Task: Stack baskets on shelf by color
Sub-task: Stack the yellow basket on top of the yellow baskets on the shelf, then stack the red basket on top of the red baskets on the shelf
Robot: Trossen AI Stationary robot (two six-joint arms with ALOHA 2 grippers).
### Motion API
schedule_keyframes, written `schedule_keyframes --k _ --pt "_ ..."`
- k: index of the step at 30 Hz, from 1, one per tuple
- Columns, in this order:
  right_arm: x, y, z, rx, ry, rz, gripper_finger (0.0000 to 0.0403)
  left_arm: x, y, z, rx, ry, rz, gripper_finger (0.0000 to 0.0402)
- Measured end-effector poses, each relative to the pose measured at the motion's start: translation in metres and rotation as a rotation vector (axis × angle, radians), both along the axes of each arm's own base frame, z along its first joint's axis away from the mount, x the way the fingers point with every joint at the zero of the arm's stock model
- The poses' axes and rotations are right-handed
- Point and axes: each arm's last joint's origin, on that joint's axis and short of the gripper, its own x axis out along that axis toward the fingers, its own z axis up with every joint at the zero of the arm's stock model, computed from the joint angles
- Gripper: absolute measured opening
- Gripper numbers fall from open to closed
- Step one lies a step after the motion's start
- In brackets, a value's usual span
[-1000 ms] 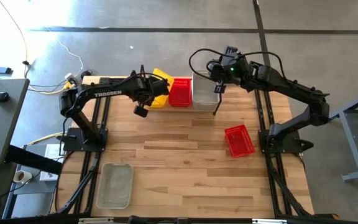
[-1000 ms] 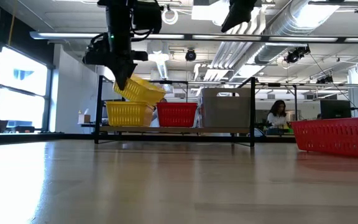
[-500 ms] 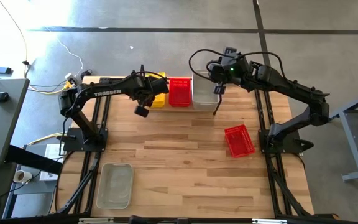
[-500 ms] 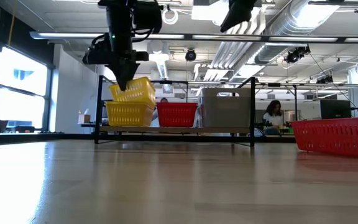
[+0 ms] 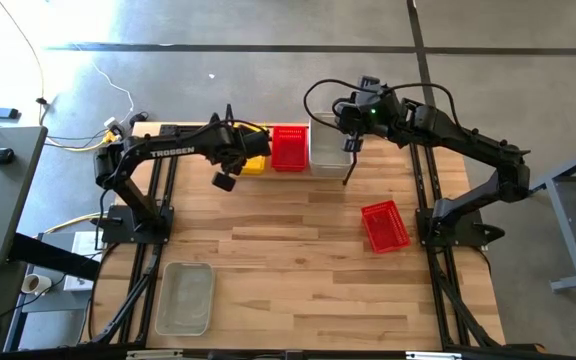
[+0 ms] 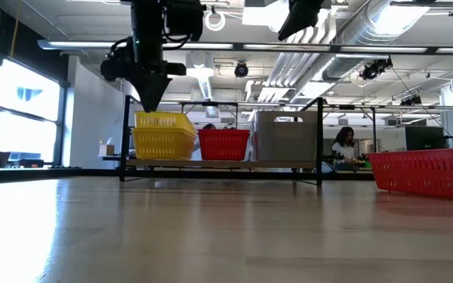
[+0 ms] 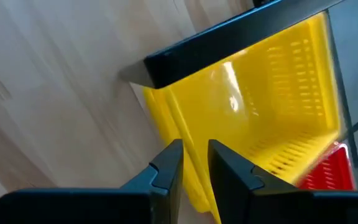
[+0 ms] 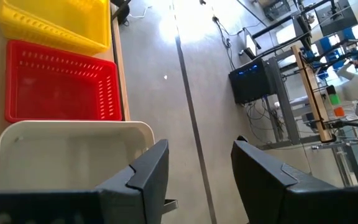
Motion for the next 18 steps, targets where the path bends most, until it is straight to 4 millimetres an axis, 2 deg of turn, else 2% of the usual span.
schedule_keyframes --k 9,13,18 --pt "0.000 0.000 0.000 0.000 -0.001 0.000 0.0161 0.001 -0.001 0.001 0.048 0.011 -0.002 0.0067" --pt "0.000 0.000 0.000 0.000 0.000 -0.001 0.0161 0.000 -0.003 0.010 0.131 0.008 -0.023 0.0065" --pt "-0.002 0.001 -0.003 0.022 0.022 -0.004 0.0161 -0.003 -0.012 0.024 0.278 0.082 -0.147 0.0065"
